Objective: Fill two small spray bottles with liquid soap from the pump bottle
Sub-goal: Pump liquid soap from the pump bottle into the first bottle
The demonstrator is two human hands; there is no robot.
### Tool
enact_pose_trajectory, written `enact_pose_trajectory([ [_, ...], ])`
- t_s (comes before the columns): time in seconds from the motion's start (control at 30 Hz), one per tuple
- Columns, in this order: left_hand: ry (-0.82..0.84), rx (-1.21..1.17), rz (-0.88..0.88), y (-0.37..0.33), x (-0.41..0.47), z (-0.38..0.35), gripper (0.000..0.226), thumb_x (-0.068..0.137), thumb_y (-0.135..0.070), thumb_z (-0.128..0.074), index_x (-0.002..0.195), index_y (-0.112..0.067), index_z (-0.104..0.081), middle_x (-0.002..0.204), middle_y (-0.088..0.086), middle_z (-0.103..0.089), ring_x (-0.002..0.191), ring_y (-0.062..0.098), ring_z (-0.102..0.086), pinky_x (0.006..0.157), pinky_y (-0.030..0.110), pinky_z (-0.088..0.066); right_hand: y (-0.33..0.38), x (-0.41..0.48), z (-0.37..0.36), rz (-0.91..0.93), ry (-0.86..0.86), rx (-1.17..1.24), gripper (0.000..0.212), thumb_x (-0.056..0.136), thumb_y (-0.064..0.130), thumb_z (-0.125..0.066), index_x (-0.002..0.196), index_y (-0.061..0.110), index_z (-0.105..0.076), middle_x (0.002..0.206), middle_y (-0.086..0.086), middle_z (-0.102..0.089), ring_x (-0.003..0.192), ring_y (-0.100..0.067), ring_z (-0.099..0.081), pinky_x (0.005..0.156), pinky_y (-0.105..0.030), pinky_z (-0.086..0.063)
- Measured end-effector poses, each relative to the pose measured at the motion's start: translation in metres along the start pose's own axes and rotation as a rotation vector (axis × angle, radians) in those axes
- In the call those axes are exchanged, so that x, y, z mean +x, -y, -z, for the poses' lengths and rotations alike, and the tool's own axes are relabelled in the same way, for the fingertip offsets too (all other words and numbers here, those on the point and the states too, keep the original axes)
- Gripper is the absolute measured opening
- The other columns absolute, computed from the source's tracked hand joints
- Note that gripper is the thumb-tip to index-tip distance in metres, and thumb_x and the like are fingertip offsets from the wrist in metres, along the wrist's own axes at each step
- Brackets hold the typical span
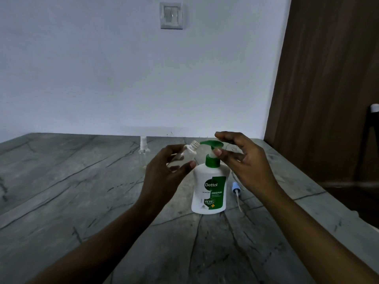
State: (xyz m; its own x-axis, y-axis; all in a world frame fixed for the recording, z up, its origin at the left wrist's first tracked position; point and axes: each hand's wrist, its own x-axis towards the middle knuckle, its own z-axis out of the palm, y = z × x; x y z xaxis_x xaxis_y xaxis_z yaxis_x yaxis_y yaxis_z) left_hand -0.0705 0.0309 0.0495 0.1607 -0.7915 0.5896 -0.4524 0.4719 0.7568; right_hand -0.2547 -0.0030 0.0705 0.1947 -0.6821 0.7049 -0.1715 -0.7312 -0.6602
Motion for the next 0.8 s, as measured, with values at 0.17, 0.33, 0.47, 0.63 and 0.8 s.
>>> enact_pose_trajectory([
  [0.17,-0.029,0.055,-0.023,-0.001,-0.001,-0.006,0.040,0.077,-0.024,-0.070,0.114,-0.027,-0.057,0.097,-0.022,-0.050,0.090,-0.004,-0.054,0.066,0.006,-0.046,0.001,-0.003,-0.007,0.315,-0.174,-0.474,0.021,0.091,0.019,-0.055,0.104,0.011,-0.069,0.102,0.002,-0.065,0.097,-0.009,-0.058,0.083,-0.019,-0.047],
  [0.33,-0.045,0.055,-0.057,-0.003,0.003,-0.003,0.043,0.076,-0.028,-0.071,0.116,-0.028,-0.057,0.107,-0.009,-0.057,0.093,0.002,-0.057,0.072,0.013,-0.046,0.002,-0.006,-0.017,0.370,-0.164,-0.614,0.032,0.087,0.018,-0.045,0.103,0.007,-0.069,0.101,-0.003,-0.066,0.096,-0.014,-0.055,0.080,-0.015,-0.040],
  [0.47,-0.039,0.053,-0.068,-0.003,0.004,-0.003,0.046,0.075,-0.027,-0.072,0.118,-0.024,-0.058,0.109,-0.005,-0.060,0.095,0.004,-0.058,0.078,0.018,-0.048,0.005,-0.003,-0.017,0.362,-0.171,-0.646,0.032,0.085,0.017,-0.044,0.100,0.006,-0.070,0.098,-0.005,-0.066,0.093,-0.012,-0.053,0.080,-0.014,-0.038],
  [0.63,-0.043,0.107,-0.100,-0.003,0.005,-0.001,0.050,0.073,-0.027,-0.073,0.121,-0.025,-0.058,0.106,-0.013,-0.059,0.092,-0.008,-0.054,0.077,0.008,-0.043,0.010,-0.003,-0.019,0.382,-0.148,-0.759,0.034,0.085,0.020,-0.042,0.099,0.006,-0.069,0.097,-0.007,-0.066,0.091,-0.017,-0.058,0.074,-0.014,-0.040],
  [0.8,-0.057,0.112,-0.111,-0.005,0.004,-0.001,0.052,0.067,-0.042,-0.067,0.117,-0.033,-0.055,0.101,-0.025,-0.056,0.091,-0.019,-0.052,0.073,0.002,-0.042,0.005,-0.008,-0.028,0.438,-0.186,-0.868,0.036,0.083,0.022,-0.043,0.101,0.003,-0.067,0.098,-0.013,-0.065,0.095,-0.017,-0.048,0.066,-0.017,-0.041],
])
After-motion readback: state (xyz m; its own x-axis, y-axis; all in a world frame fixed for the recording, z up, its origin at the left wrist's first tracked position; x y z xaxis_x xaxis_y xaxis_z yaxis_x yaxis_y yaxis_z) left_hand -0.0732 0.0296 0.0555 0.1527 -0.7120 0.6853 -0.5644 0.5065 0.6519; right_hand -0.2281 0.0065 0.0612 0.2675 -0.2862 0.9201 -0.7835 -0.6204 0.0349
